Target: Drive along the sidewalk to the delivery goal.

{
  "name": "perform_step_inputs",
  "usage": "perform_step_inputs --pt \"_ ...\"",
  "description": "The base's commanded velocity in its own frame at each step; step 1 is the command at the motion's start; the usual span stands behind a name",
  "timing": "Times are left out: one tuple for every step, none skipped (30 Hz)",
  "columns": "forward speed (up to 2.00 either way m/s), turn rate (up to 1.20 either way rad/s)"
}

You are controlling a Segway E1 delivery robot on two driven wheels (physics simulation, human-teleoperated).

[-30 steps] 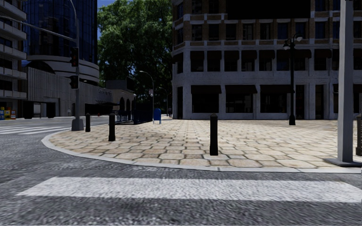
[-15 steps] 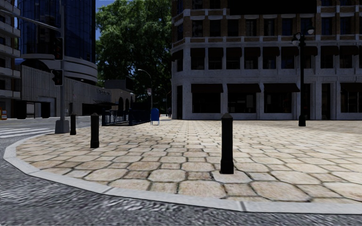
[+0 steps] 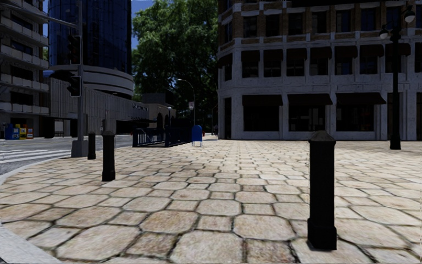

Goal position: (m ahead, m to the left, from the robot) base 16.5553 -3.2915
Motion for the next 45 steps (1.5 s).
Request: perform_step_inputs --pt "1.25 0.49" --pt "1.25 0.49" --pt "1.25 0.35" --pt "1.25 0.35" --pt "1.25 0.16" --pt "1.25 0.00" --pt "1.25 0.00" --pt "1.25 0.00" --pt "1.25 0.00" --pt "1.25 0.00" --pt "1.25 0.00" --pt "1.25 0.00" --pt "1.25 0.00" --pt "1.25 0.00" --pt "1.25 0.00" --pt "1.25 0.00" --pt "1.25 0.00" --pt "1.25 0.00" --pt "1.25 0.00" --pt "1.25 -0.01" --pt "1.25 -0.08" --pt "1.25 -0.10" --pt "1.27 -0.15" --pt "1.27 -0.15" --pt "1.30 -0.20" --pt "1.55 -0.27" --pt "2.00 -0.30" --pt "2.00 -0.31" --pt "2.00 -0.31" --pt "2.00 -0.31" --pt "2.00 -0.31" --pt "2.00 -0.31" --pt "2.00 -0.31" --pt "2.00 -0.31" --pt "2.00 -0.31" --pt "2.00 -0.31" --pt "2.00 -0.31" --pt "2.00 -0.31" --pt "2.00 -0.31" --pt "2.00 -0.31" --pt "2.00 -0.31" --pt "2.00 -0.31" --pt "2.00 -0.28" --pt "2.00 -0.28" --pt "2.00 -0.17"
